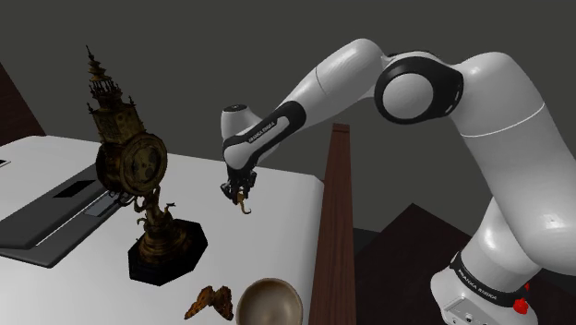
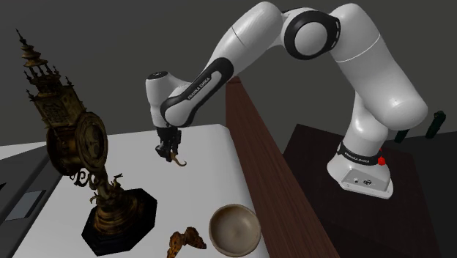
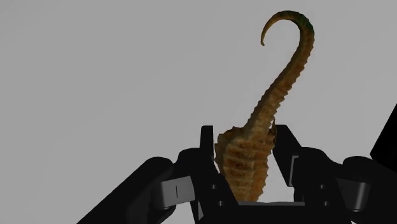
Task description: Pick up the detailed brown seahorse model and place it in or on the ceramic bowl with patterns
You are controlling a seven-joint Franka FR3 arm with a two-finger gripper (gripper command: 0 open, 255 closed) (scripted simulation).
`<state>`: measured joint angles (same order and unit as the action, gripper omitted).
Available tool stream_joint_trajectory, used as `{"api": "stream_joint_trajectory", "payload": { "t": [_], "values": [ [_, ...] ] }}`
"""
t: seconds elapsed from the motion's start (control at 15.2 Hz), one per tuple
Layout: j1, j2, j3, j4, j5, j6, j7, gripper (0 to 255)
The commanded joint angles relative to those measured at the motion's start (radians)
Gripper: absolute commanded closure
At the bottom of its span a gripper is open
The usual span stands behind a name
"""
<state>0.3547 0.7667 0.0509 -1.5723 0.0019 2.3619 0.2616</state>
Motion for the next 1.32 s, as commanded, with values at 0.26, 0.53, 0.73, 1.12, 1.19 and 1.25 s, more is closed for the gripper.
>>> {"api": "stream_joint_trajectory", "payload": {
  "t": [0.26, 0.53, 0.73, 1.12, 1.19, 1.25],
  "values": [
    [-0.001, -0.056, 0.001, -0.009, 0.001, -0.048, 0.001, 255],
    [0.008, -0.11, 0.004, -0.058, 0.001, -0.051, 0.015, 255],
    [0.041, -0.19, 0.012, -0.195, -0.001, 0.006, 0.057, 255],
    [0.111, -0.327, 0.032, -0.422, -0.006, 0.099, 0.154, 255],
    [0.124, -0.347, 0.036, -0.455, -0.007, 0.112, 0.172, 255],
    [0.137, -0.367, 0.041, -0.486, -0.008, 0.124, 0.191, 255]
  ]
}}
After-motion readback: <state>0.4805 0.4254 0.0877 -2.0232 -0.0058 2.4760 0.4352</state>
